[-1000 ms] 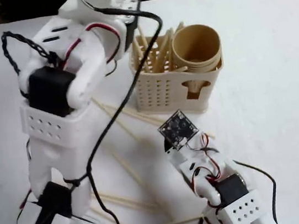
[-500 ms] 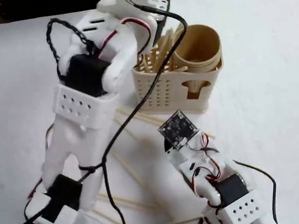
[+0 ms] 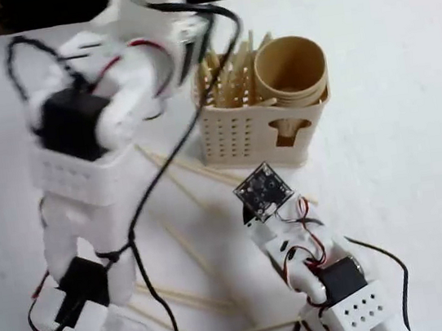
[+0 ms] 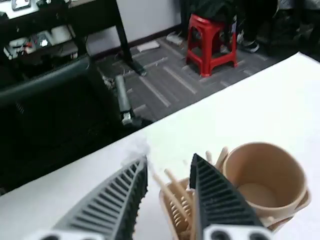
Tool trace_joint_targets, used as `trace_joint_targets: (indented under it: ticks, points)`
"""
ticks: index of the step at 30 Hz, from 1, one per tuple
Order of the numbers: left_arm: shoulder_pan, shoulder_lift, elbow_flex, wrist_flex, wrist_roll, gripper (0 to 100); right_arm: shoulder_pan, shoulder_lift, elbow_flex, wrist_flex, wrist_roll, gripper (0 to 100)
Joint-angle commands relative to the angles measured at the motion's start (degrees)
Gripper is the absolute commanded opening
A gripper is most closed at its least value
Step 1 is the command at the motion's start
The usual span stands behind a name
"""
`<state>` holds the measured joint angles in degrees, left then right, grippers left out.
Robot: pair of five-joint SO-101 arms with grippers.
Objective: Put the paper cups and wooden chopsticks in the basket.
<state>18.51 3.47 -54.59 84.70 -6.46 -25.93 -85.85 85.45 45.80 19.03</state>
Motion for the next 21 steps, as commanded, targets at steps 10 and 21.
trace_joint_targets:
  ticks: [10, 21]
  points:
    - [-18.9, -3.8, -4.3, 17.8, -0.2, 7, 0.1, -0.7, -0.5, -1.1, 4.5, 2.0]
    - [-23.0, -32.7, 26.3, 15.7, -0.3, 7, 0.1, -0.4, -2.9, -0.7, 4.9, 2.0]
